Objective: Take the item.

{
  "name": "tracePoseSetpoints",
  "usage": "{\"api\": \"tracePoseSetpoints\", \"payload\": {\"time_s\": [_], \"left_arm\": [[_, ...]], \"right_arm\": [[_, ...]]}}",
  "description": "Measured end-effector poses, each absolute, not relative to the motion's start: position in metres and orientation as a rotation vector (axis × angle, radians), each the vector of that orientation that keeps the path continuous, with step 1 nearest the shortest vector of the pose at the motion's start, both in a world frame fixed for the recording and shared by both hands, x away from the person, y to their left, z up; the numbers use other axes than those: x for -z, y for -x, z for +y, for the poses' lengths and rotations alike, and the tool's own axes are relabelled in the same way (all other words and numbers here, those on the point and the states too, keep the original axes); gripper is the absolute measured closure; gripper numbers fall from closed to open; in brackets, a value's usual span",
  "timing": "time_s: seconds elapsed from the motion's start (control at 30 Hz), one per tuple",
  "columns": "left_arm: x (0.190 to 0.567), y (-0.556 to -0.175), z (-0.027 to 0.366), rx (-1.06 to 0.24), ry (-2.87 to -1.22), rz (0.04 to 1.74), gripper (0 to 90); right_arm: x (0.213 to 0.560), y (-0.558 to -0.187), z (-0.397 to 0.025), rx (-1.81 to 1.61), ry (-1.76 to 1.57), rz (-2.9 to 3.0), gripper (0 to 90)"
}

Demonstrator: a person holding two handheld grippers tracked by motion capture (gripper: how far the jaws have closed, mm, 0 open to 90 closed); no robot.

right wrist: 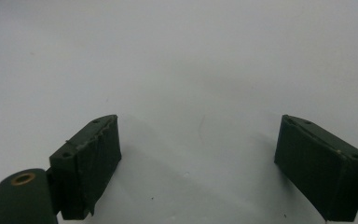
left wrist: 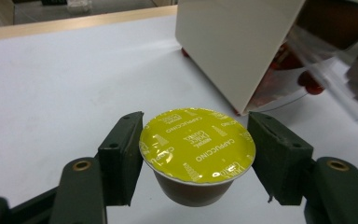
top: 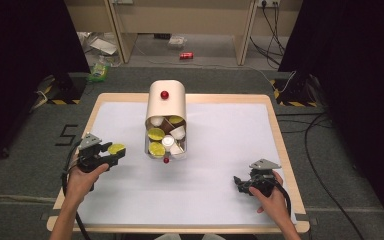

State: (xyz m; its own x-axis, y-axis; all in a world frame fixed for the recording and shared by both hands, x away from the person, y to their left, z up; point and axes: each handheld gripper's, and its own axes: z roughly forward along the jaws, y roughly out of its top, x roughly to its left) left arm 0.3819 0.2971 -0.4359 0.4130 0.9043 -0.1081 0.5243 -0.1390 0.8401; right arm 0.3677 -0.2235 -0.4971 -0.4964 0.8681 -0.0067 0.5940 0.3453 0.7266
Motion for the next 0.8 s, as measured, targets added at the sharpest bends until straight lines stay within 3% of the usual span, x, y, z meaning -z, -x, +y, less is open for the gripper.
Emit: {"api": "tracePoseSetpoints", "payload": {"time_s": [0.8], "left_arm": [[0.479,-0.391,0.311,-0.573,-1.856,1.342,38.0]], "right_arm": [[0.497,-0.368,-0.223,-0.951,-1.285,2.221,14.7]]}}
